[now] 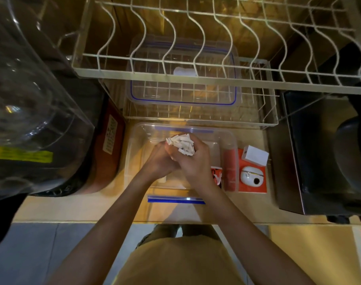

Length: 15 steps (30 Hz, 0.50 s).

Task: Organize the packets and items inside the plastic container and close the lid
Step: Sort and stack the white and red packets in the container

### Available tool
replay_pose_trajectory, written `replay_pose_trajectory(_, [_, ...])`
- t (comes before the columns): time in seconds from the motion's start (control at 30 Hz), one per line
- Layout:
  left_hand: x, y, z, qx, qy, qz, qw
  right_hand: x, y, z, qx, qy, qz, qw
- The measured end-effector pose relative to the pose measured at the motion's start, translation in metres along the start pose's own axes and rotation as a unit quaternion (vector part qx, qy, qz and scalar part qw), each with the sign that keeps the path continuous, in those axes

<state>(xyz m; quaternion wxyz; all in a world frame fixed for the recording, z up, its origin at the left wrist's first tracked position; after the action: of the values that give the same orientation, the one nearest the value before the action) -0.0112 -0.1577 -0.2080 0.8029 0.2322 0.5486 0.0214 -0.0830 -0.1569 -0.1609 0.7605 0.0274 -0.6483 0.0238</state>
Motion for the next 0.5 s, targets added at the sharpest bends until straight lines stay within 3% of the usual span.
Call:
replay_pose_trajectory(0.17, [0.007, 0.006, 0.010, -0.017, 0.019, -0.014, 1.000, 0.005, 0.002, -0.008, 0.013, -0.013, 0.030, 0.999])
replay_pose_trajectory(0.3, [0.007, 0.006, 0.005, -0.015, -0.043, -0.040, 0.998, -0.017, 0.008, -0.008, -0.013, -0.033, -0.021, 0.999])
replay_pose_trajectory(0.5, [0.009, 0.007, 0.001, 0.003, 0.014, -0.026, 1.000, -0.020, 0.011, -0.009, -0.011, -0.026, -0.061, 0.998])
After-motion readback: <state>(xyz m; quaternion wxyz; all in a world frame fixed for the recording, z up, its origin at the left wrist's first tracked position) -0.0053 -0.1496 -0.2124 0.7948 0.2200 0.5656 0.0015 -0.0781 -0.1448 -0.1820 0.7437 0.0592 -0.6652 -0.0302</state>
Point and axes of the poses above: each hand's wrist, its own y-axis away from the middle knuckle, its own z-axis out of the back of the hand, x = y × z, the point moved 10 cm from there along -y, towards the middle knuckle, and after that the axes turned 8 degrees about z, right-handed, at the moved point
